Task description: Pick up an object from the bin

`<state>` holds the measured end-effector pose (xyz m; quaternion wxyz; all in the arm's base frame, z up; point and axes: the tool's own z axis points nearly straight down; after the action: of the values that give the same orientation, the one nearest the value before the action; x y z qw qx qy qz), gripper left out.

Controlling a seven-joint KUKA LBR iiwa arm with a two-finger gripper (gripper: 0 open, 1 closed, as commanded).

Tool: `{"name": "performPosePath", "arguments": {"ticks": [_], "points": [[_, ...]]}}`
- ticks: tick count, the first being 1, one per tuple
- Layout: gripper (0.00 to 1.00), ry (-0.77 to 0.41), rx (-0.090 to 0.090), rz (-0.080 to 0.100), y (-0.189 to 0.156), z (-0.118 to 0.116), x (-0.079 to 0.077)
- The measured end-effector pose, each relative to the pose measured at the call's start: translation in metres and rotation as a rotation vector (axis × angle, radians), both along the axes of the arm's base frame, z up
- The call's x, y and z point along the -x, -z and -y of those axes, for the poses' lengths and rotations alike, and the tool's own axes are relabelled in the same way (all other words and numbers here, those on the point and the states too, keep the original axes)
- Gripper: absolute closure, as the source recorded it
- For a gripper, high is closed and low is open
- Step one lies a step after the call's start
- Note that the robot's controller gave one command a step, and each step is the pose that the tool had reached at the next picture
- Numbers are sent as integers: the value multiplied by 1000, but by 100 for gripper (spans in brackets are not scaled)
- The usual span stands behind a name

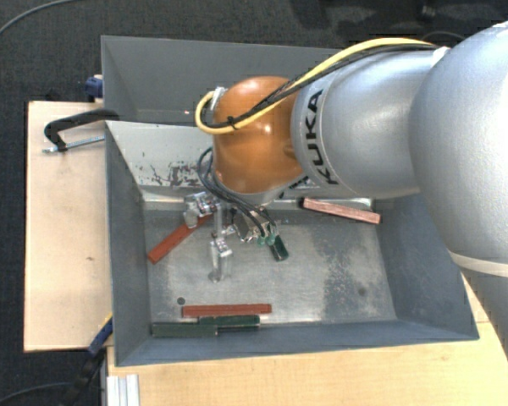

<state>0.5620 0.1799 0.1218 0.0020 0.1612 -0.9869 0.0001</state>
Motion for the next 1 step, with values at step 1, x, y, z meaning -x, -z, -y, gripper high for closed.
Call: {"name": "performPosePath", "arguments": {"ticks": [1], "points": [[0,171,-4,6,51,-31,-7]]}}
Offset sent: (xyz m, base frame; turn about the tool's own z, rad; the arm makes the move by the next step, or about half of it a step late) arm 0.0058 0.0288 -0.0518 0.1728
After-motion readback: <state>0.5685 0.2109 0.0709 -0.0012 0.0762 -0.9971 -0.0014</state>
